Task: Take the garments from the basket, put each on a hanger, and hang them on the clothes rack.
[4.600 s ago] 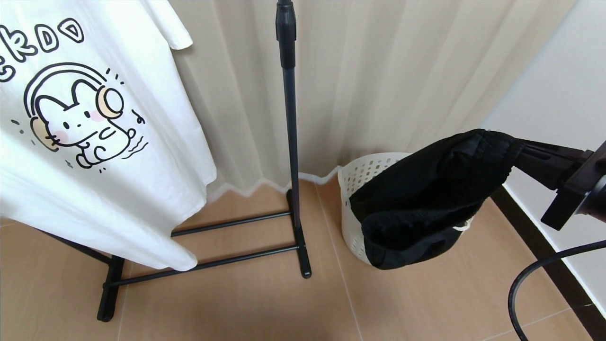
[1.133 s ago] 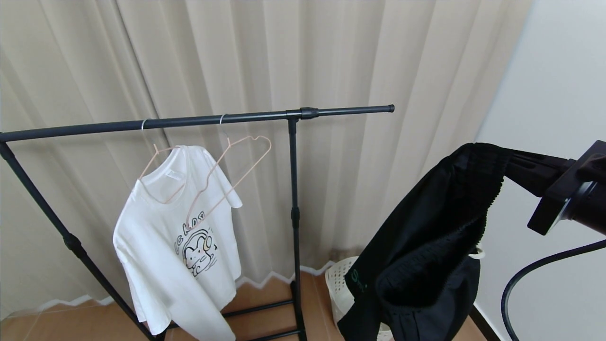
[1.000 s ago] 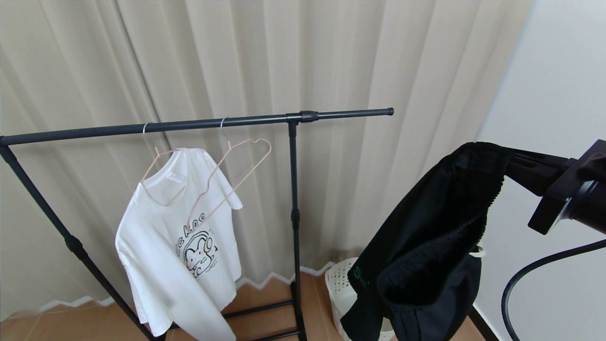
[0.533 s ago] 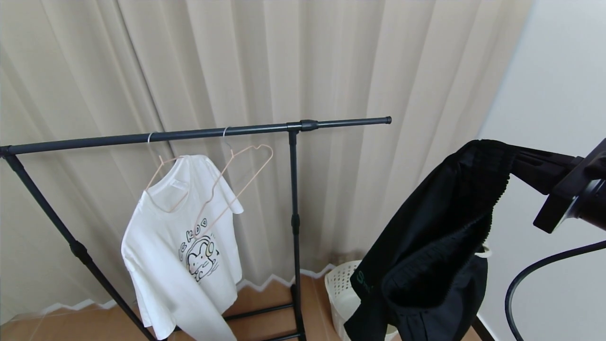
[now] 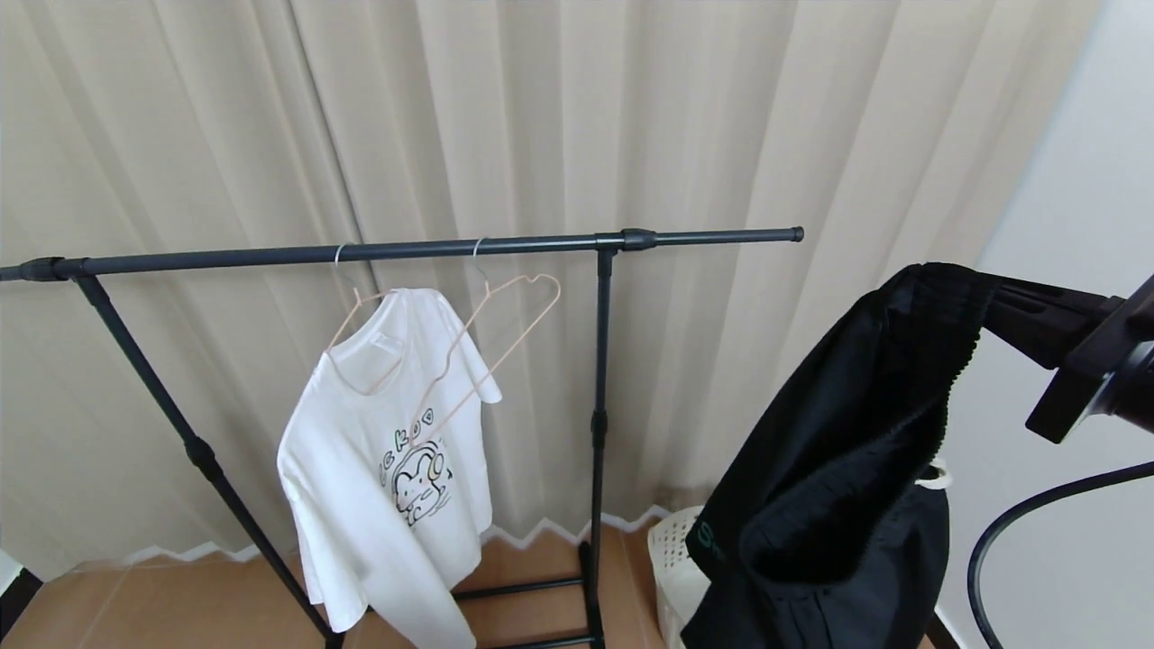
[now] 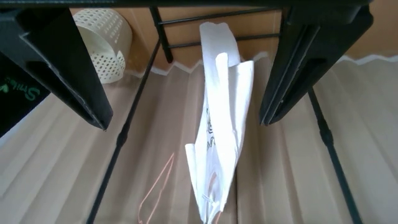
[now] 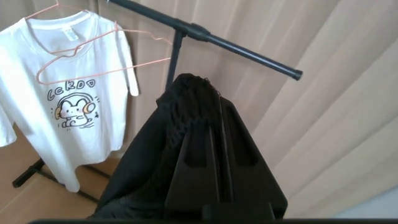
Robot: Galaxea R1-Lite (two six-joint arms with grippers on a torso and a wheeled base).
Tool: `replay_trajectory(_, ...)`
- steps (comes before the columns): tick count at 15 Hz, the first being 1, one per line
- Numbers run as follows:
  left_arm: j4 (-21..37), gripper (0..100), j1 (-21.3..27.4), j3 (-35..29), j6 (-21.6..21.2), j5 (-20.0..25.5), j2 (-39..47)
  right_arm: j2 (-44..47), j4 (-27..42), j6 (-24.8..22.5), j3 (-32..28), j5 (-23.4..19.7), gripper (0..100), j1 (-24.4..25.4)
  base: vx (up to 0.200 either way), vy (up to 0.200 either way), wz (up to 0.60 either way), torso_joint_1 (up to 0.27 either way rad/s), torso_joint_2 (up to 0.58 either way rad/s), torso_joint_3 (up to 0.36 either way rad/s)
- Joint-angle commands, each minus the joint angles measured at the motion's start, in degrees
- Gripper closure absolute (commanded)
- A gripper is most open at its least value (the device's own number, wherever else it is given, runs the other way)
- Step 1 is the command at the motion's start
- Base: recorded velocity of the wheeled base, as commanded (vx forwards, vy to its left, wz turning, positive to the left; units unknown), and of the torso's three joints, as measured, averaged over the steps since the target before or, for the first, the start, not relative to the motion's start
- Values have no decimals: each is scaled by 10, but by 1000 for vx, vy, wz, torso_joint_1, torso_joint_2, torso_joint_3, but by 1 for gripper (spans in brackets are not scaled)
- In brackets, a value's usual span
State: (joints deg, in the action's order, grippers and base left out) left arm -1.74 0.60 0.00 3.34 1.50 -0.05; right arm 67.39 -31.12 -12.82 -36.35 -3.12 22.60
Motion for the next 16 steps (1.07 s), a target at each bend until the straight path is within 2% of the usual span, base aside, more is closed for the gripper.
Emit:
replay_trajectory(1,-1,0,-1,0,1,0,0,-2,1,0,1,0,100,1,0,0,0,0,0,0)
replay_trajectory(2,-1,0,-1,0,1,0,0,-2,1,0,1,0,100,1,-200,200,0,-7,-2,2)
replay_trajectory(10,-1,0,-1,0,3,0,0,-4,2,0,4,0,100,0,0,200,0,7,3,4)
replay_trajectory(11,-1,0,-1,0,3,0,0,-4,2,0,5,0,100,1,200,200,0,2,2,2)
replay_trajectory(14,-1,0,-1,0,3,0,0,-4,2,0,8,0,100,1,200,0,0,-7,1,4)
replay_trajectory(16,-1,0,-1,0,2,0,0,-4,2,0,8,0,100,1,0,0,0,0,0,0)
